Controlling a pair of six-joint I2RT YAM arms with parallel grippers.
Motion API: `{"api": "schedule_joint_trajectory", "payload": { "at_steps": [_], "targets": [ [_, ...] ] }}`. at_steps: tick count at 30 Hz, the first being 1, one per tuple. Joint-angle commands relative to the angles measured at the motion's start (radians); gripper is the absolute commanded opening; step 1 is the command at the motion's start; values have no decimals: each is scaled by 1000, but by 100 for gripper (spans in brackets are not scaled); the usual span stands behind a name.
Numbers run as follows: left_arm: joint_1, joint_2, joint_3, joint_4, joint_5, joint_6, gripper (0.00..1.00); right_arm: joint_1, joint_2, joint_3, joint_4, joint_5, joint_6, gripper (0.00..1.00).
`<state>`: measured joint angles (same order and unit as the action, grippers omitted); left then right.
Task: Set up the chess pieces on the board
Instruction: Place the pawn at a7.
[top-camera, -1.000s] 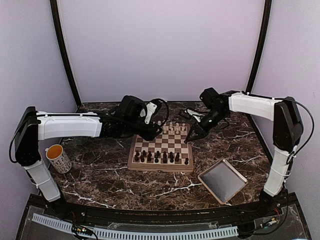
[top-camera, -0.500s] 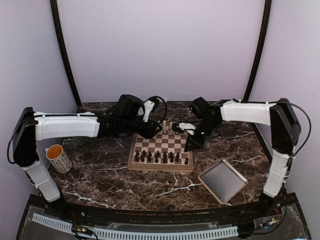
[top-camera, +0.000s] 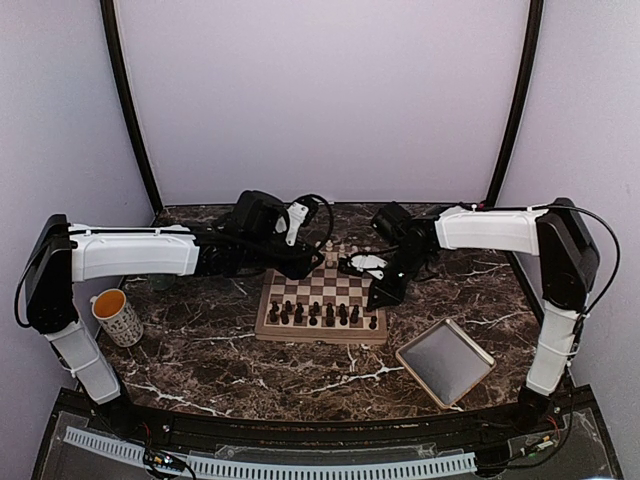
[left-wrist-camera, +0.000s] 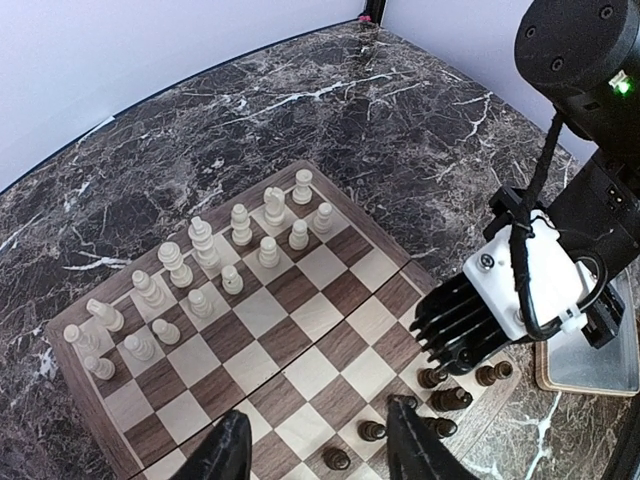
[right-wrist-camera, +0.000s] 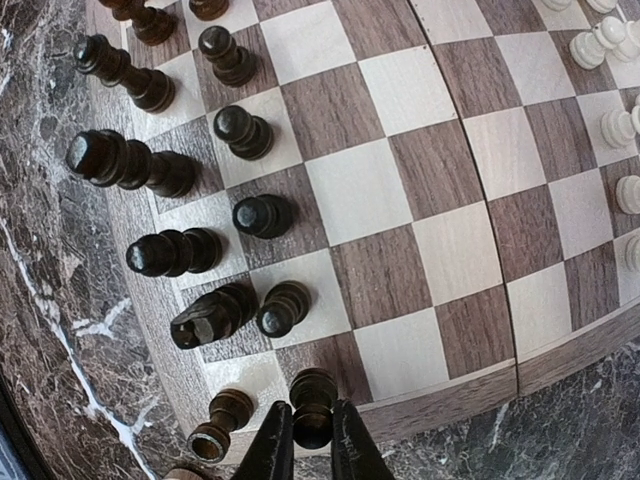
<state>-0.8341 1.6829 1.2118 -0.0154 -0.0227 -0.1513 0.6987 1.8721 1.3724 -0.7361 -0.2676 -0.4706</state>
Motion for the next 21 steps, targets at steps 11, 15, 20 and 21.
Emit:
{"api": "schedule_joint_trajectory", "payload": {
  "at_steps": [11,15,20,21],
  "targets": [
    [5,-25,-20,26,17,-17,48,15,29,-24,17,40,-8,16],
    [6,-26,-22,26,22,-19,48,15,26,-19,20,38,2,18],
    [4,-28,-20,-4,68,19,48,9,-11,11,-2,36,16,23],
    [5,-28,-15,-16,94,31,48,2,-23,20,-12,32,20,24]
  ]
}}
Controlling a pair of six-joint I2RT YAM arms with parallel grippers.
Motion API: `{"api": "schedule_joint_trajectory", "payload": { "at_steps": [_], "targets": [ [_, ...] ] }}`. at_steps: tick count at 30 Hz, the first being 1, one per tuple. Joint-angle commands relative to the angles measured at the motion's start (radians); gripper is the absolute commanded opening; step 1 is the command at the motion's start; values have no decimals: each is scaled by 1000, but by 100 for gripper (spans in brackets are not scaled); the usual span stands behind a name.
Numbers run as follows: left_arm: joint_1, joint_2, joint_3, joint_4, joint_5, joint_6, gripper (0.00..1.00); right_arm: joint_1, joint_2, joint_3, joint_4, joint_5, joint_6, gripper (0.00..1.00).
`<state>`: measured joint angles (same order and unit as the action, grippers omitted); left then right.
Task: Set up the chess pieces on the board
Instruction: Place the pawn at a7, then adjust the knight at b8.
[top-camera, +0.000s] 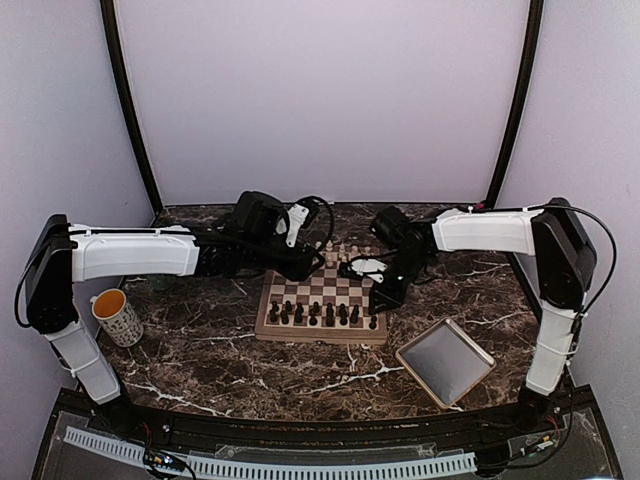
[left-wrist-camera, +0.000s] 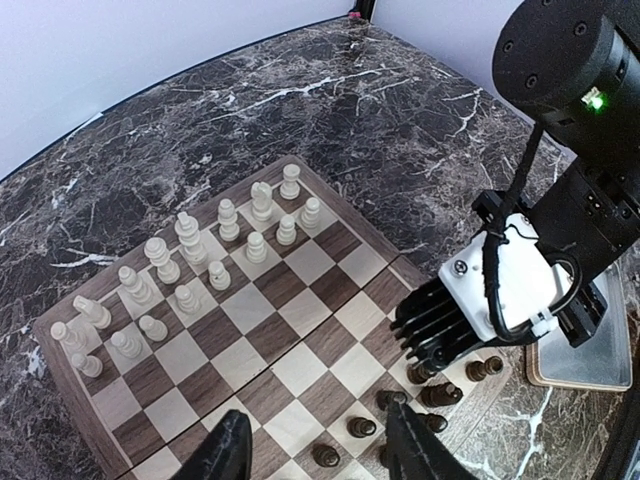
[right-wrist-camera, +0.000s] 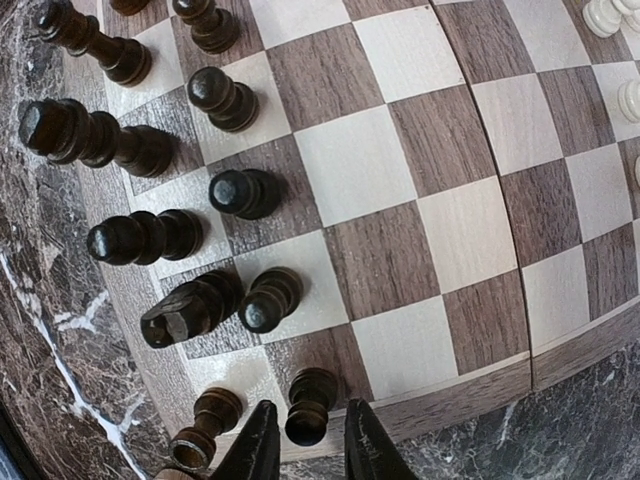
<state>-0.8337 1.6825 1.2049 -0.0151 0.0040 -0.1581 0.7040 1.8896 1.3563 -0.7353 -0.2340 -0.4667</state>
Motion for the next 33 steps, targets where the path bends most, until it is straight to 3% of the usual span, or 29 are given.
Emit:
{"api": "schedule_joint_trajectory", "payload": {
  "at_steps": [1,7,14,19,33],
  "targets": [
    [4,-29,-4,-28,91,54,48,-14,-55,47,-26,-14,19,25],
    [-2,-9,42,-103,262,177,38,-156,-145,64,-98,-252,6,28],
    [-54,113,192,-252,307,335,37,-342,-272,-130,3,-409,-2,29],
    [-87,218,316,-331,294,406,36,-401,-366,-285,128,-436,13,29],
    [-96,385,483,-440,327,437,34,-453,-379,-328,155,-418,-13,31]
  ]
}}
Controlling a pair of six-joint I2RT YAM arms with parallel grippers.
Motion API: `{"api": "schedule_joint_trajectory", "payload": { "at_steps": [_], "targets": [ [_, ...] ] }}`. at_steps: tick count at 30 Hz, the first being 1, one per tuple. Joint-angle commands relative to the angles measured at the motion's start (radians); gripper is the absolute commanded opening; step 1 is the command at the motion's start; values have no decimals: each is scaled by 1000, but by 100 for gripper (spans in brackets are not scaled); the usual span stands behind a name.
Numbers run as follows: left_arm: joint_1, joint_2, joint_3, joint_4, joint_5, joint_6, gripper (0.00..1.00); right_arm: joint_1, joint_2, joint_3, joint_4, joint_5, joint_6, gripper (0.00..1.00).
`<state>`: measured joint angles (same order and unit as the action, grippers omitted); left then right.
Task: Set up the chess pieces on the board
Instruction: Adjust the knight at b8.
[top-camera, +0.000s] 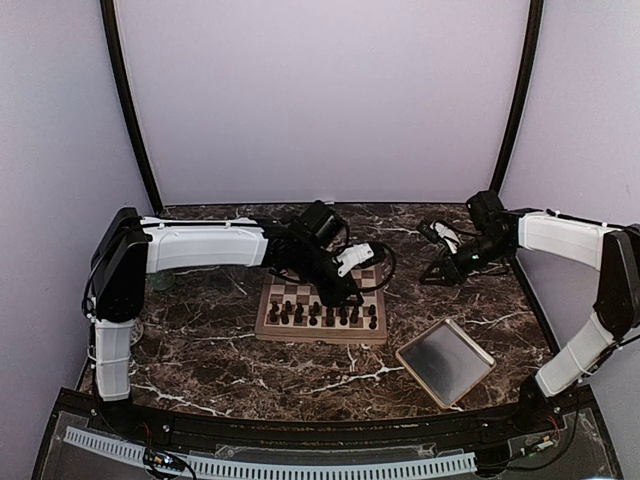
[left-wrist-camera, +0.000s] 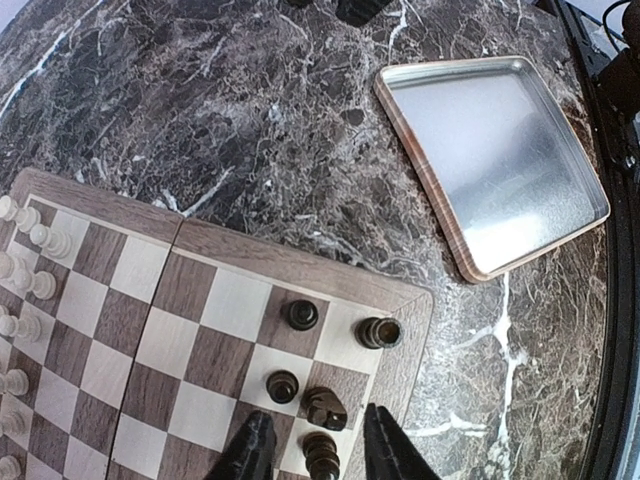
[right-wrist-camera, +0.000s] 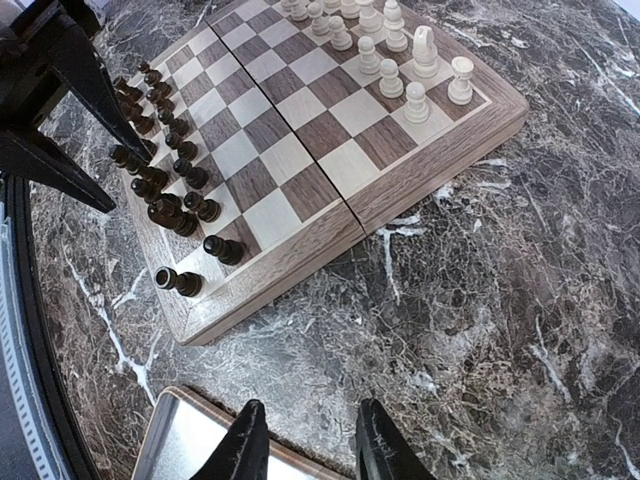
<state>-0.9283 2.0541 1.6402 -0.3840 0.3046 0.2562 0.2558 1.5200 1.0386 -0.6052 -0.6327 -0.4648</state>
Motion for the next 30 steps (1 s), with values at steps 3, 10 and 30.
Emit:
{"api": "schedule_joint_trajectory", "payload": {
  "at_steps": [3,10,30],
  "targets": [
    [-2,32,52,-81,12,18,34,-4,-5,-10,22,-19,-21,31],
    [-12,52,49,-80,-19,17,31,-6,8,-7,9,-30,-26,31],
    [-37,99,84,-109,-29,34,26,-6,16,-3,-1,-27,-32,31]
  ]
}}
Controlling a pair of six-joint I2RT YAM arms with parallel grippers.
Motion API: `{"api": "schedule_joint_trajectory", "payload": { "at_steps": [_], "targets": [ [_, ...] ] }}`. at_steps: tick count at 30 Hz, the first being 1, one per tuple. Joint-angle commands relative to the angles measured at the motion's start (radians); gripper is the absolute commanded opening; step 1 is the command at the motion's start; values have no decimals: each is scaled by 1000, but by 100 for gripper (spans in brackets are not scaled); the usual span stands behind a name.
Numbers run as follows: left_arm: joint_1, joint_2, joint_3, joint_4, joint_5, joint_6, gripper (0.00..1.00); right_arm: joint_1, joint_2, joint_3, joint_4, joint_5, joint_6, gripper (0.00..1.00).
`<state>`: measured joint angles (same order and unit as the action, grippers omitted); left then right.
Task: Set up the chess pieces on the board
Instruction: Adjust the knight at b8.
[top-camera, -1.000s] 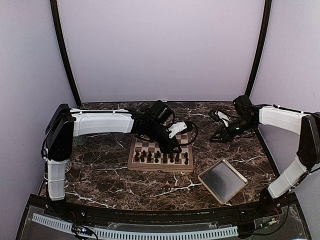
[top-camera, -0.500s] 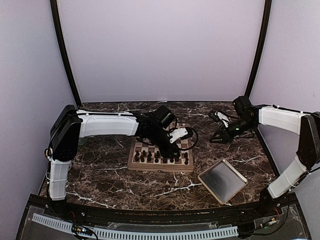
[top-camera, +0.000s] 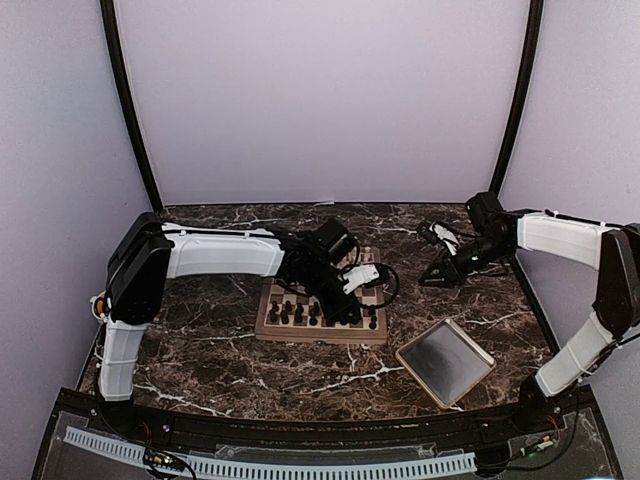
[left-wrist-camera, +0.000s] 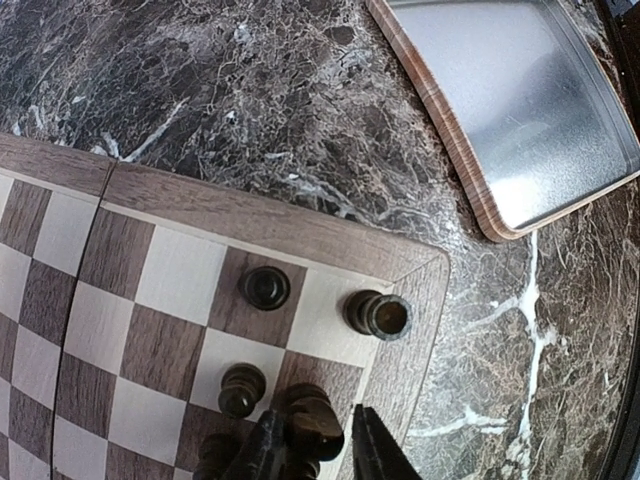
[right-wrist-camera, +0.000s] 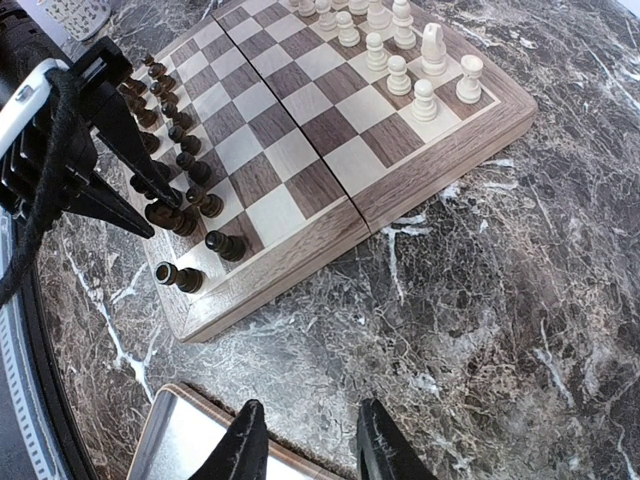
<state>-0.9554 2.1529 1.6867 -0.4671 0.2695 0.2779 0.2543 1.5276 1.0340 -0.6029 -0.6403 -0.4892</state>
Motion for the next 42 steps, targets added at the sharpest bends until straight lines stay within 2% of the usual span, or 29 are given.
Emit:
{"api": "schedule_joint_trajectory", "payload": {
  "at_steps": [1,17,28,34,42],
  "targets": [
    [-12,1,39,-27,8,12,25,-4,9,1,-3,-20,-8,31],
    [-19,7,53,-47,2,8,24,-4,23,7,-9,-23,-10,31],
    [-19,-7,85,-55,-10,-2,33,-4,0,31,-39,-23,-4,32],
    [-19,-78,79,-65,4,25,35,-6,-38,167,-155,7,-33,32],
    [-7,-231,48,-77,-86,61,37,-17,-109,377,-245,110,-5,39]
  ]
}}
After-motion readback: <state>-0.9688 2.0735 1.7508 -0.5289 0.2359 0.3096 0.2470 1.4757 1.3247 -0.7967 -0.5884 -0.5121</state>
